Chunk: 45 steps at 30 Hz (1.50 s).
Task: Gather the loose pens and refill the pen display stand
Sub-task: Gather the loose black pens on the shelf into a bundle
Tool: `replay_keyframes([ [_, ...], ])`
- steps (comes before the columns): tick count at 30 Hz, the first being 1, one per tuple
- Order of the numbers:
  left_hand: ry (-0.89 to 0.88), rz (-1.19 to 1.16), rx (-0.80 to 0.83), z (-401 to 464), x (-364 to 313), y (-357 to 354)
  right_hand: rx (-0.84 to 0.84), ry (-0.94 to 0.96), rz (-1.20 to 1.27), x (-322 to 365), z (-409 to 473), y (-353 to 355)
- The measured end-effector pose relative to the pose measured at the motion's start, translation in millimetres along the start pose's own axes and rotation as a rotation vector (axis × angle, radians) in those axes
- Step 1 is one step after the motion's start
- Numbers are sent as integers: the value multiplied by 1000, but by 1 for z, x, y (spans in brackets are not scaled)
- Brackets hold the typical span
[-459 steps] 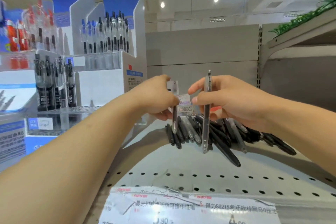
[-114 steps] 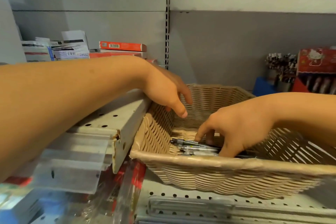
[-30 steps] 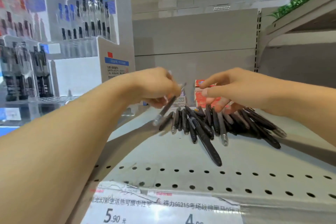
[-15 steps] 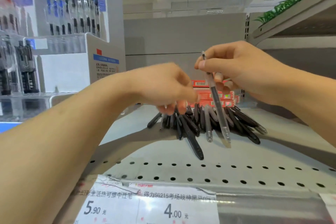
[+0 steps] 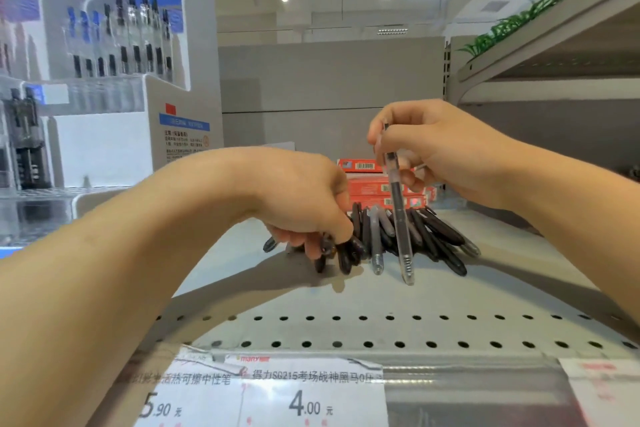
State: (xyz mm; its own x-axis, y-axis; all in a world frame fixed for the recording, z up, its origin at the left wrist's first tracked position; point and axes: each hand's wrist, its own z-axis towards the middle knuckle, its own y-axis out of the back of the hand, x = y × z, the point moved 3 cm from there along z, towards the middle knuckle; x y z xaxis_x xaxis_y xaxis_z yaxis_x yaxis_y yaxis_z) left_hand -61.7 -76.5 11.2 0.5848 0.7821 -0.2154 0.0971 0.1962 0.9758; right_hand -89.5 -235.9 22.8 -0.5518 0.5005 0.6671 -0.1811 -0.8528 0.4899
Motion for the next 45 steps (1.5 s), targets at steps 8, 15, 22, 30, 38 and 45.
replay_keyframes([
  [8, -7, -354, -209, -6, 24, 25, 33, -24, -2, -3, 2, 8],
  [15, -132, -577, -109, 3, 12, 8, 13, -43, 81, -6, 4, 12],
  [22, -155, -684, -47, 5, 5, -5, -20, -21, 163, -2, 3, 12],
  [30, -201, -779, -205, 11, 5, -3, -107, 8, 278, 0, 5, 18],
  [38, -304, -750, -133, 17, 3, -9, 18, -43, 260, -4, 4, 13],
  [45, -71, -189, -26, 1, 22, 9, 128, -41, 140, -1, 0, 9],
])
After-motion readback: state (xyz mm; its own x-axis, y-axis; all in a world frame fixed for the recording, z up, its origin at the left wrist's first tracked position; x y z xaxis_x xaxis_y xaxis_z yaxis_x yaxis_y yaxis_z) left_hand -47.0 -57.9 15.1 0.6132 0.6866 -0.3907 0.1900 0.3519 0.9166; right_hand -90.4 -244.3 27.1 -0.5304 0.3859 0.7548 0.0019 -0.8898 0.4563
